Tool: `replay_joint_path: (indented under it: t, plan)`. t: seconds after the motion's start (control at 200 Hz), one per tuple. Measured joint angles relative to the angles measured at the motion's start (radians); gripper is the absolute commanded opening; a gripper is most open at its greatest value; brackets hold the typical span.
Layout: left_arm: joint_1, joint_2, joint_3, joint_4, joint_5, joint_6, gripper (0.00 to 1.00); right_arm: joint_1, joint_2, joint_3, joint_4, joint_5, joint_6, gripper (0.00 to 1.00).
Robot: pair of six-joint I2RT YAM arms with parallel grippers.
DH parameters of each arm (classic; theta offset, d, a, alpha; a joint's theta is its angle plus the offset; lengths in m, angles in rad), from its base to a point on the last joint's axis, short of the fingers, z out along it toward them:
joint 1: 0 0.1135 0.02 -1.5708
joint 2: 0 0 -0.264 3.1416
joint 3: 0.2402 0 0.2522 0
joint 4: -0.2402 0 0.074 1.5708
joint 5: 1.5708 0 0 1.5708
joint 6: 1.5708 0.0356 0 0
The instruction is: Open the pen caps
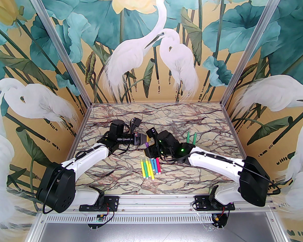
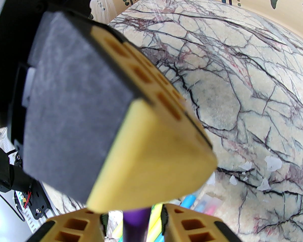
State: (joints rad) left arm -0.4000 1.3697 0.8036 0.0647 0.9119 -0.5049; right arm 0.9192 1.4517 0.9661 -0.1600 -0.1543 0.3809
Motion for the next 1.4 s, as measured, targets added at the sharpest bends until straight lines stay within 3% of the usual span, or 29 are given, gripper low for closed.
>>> replay_joint_path:
  t: [0.185,0.49,0.705,1.035,1.18,1.401]
  plan:
    - [0.000,0.000,0.000,0.036,0.021,-0.033,0.00,0.000,0.017,0.000,0.010,0.000,0.000,0.39]
    - [0.000,0.018,0.000,0.078,0.034,-0.065,0.00,0.000,0.018,-0.007,0.024,0.000,0.009,0.22]
    - [-0.006,0.025,0.002,0.078,0.032,-0.072,0.00,0.000,-0.006,-0.029,0.023,0.009,0.018,0.15]
    - [0.003,0.024,0.008,0.066,0.026,-0.106,0.00,0.000,-0.039,-0.075,0.063,0.014,0.018,0.11]
    - [0.084,0.009,0.009,0.065,-0.029,-0.127,0.00,0.005,-0.059,-0.121,0.020,0.014,0.018,0.10]
    - [0.115,0.003,0.009,0.057,-0.048,-0.151,0.00,0.005,-0.067,-0.142,-0.006,0.015,0.018,0.10]
